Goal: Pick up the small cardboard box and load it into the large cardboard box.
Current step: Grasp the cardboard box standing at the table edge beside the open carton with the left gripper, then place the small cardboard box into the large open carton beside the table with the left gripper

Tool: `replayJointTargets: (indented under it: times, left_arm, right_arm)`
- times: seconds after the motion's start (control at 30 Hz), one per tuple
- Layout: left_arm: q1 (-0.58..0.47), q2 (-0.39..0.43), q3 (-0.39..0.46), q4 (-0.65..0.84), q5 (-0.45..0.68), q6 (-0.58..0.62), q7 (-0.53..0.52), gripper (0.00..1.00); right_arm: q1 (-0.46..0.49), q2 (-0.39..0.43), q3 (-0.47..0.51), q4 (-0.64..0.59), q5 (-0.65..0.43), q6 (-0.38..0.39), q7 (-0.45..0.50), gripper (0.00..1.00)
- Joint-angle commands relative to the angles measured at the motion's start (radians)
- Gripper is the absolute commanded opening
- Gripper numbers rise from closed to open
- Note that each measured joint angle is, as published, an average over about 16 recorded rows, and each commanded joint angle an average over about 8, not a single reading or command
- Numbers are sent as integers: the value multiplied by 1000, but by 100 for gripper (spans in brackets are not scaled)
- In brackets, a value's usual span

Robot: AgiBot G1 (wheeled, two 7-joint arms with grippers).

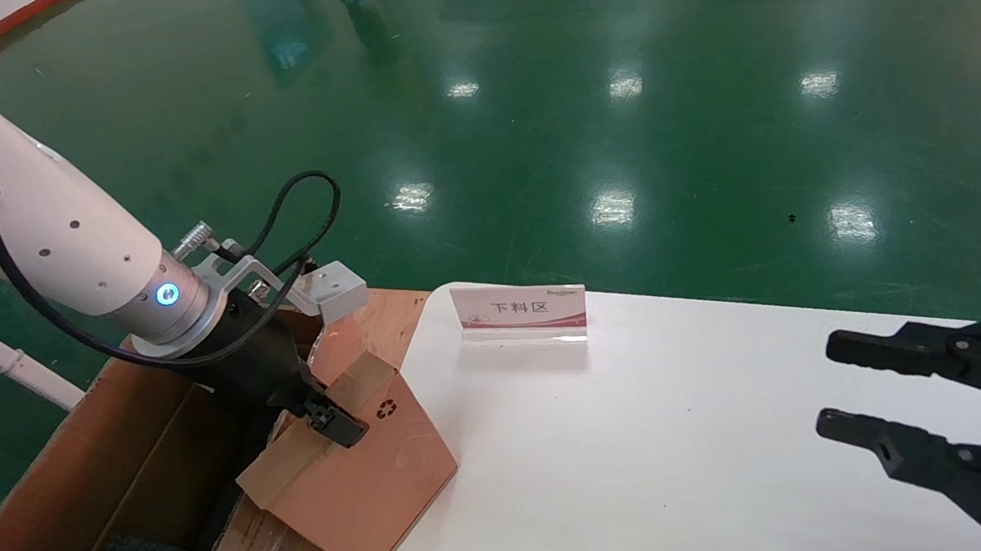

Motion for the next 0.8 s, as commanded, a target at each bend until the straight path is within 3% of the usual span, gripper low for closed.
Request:
replayJointTargets:
  times: [0.03,0.33,0.53,0.67,0.8]
  left_arm:
    - [4,2,1,5,-2,-1,2,0]
    - [-190,0,-92,61,25,3,39,0]
    - [-360,52,-135,152,76,90,78,0]
    - [-458,101,-120,228,111,194,119,0]
    - [-541,127,-38,280,109,254,154,0]
  right_arm:
    - [0,0,0,0,0,0,0,0]
    - [0,0,-1,-1,0,0,0,0]
    - [1,0,-1,-1,1,0,-1,0]
    - [1,0,-1,-1,1,0,-1,0]
    - [1,0,-2,-1,1,0,-1,0]
